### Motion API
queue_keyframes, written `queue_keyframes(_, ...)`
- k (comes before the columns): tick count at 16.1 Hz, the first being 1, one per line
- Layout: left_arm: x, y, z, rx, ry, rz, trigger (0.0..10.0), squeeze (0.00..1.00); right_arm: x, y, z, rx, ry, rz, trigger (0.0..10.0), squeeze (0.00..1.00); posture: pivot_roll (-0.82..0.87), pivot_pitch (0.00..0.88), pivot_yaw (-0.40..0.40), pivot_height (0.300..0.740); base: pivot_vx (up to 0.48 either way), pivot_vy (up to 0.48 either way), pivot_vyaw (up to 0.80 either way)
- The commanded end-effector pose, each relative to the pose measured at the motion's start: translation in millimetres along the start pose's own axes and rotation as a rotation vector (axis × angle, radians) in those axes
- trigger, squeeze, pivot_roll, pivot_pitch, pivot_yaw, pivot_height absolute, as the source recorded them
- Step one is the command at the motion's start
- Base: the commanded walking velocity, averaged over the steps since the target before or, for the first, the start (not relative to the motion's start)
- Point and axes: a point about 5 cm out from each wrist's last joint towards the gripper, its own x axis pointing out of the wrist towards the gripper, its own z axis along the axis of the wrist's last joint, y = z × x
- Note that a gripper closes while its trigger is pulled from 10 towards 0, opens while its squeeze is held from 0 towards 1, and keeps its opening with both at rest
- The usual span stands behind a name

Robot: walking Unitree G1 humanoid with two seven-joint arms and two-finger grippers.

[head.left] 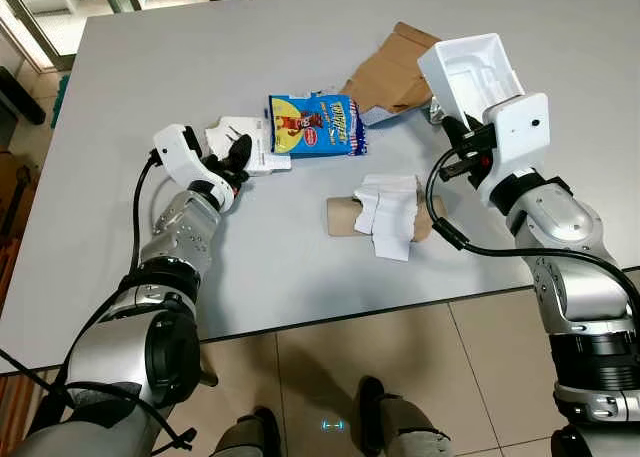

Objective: Picking trash to rubbish bin

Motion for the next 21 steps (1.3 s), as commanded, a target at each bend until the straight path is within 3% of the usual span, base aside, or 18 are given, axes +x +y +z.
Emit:
queue_keyframes(1, -1.8, 4.1, -2.4, -0.003, 0.011, 0.012, 0.0, 0.0, -3.0, 0.4, 0.9, -0.006, 0.0, 0.01, 10.0, 0.0, -0.26, 0.253, 0.047, 0.74, 0.0, 0.0, 0.0)
queue_keyframes(6, -2.5, 6.3, -0.3, 0.035, 0.0, 0.029, 0.0, 0.0, -1.7, 0.4, -0.1, -0.005, 0.001, 0.012, 10.0, 0.0, -0.26, 0.25, 0.043, 0.74, 0.0, 0.0, 0.0)
queue_keyframes(11, -4.0, -3.8, 1.4, 0.116, -0.082, -0.007, 0.0, 0.0, 5.6, 5.4, -0.1, 0.008, -0.012, 0.02, 10.0, 0.0, -0.23, 0.222, 0.042, 0.74, 0.0, 0.0, 0.0)
queue_keyframes(15, -5.7, -10.7, 14.7, 0.177, -0.168, -0.028, 0.0, 0.0, 16.6, 8.1, 3.3, 0.019, -0.041, 0.019, 10.0, 0.0, -0.19, 0.176, 0.048, 0.74, 0.0, 0.0, 0.0)
queue_keyframes(19, -14.3, -17.6, 39.3, 0.39, -0.29, 0.006, 0.0, 0.0, 28.5, 12.2, 5.3, 0.035, -0.075, 0.019, 10.0, 0.0, -0.14, 0.121, 0.061, 0.74, 0.0, 0.0, 0.0)
queue_keyframes(21, -29.3, -19.1, 50.4, 0.499, -0.365, 0.057, 0.0, 0.0, 33.1, 16.6, 6.1, 0.051, -0.095, 0.02, 10.0, 0.0, -0.11, 0.095, 0.068, 0.74, 0.0, 0.0, 0.0)
